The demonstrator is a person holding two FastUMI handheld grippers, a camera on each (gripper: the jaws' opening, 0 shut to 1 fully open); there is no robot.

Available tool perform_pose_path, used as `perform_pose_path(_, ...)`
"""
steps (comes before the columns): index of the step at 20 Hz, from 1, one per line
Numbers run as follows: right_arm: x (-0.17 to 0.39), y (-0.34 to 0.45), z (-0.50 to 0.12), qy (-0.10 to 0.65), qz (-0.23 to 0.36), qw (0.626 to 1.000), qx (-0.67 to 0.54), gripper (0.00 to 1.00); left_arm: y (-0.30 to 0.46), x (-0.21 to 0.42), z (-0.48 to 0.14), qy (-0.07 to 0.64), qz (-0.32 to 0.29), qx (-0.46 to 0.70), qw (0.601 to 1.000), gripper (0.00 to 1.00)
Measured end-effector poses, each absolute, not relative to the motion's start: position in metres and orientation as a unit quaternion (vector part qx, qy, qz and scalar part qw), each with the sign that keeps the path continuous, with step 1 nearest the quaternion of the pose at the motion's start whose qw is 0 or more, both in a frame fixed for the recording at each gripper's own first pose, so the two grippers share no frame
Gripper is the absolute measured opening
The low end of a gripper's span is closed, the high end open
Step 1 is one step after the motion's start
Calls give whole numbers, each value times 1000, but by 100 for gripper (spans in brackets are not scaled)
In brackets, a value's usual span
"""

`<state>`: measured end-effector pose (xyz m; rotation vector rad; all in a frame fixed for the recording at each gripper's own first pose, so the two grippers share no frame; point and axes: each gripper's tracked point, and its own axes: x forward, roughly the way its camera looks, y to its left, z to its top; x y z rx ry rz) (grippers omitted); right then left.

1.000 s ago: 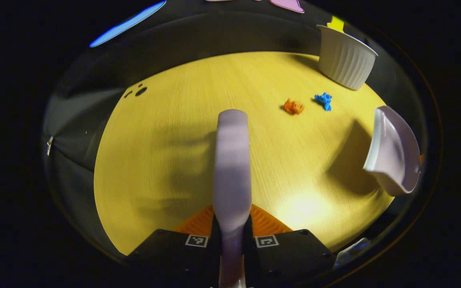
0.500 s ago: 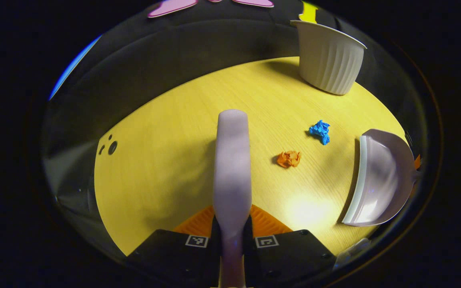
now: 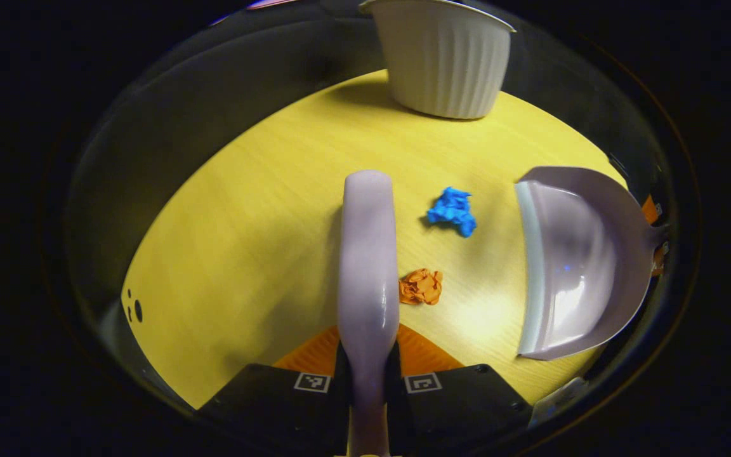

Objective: Pick up the small broom and dustpan from the desktop, sweep the trash into the dustpan with the broom, and then empty the trash into the garbage bin.

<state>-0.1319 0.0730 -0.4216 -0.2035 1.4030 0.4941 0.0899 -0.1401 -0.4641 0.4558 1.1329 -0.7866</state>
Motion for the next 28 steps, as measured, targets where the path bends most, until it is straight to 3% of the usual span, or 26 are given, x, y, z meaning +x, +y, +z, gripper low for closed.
perform_pose_path(1, -130, 74, -423, 635, 225, 733, -92, 37, -152, 78, -463, 518, -378, 207, 739, 28)
perform_pose_path(3, -129, 71, -426, 629, 231, 736, -95, 34, -173, 56, -458, 521, -407, 202, 723, 28)
perform_pose_path(4, -129, 71, -427, 626, 235, 737, -98, 37, -182, 48, -453, 523, -419, 197, 716, 28)
perform_pose_path(6, -128, 68, -430, 620, 241, 739, -104, 34, -195, 34, -447, 525, -442, 188, 703, 28)
perform_pose_path(9, -129, 67, -433, 612, 245, 745, -102, 37, -205, 15, -440, 527, -471, 176, 686, 28)
perform_pose_path(12, -131, 68, -437, 596, 244, 759, -96, 34, -207, 4, -433, 539, -474, 152, 680, 30)
perform_pose_path(16, -132, 70, -444, 576, 234, 779, -82, 37, -205, -21, -415, 559, -456, 110, 684, 27)
perform_pose_path(19, -136, 74, -441, 567, 220, 791, -65, 34, -200, -28, -394, 550, -424, 83, 715, 28)
perform_pose_path(21, -139, 78, -431, 563, 207, 799, -54, 41, -189, -25, -374, 535, -392, 54, 746, 28)
perform_pose_path(25, -139, 89, -426, 568, 163, 806, -38, 37, -156, -9, -352, 502, -306, 15, 809, 28)
perform_pose_path(28, -140, 99, -431, 571, 125, 811, -14, 37, -120, -11, -350, 495, -255, 1, 831, 28)
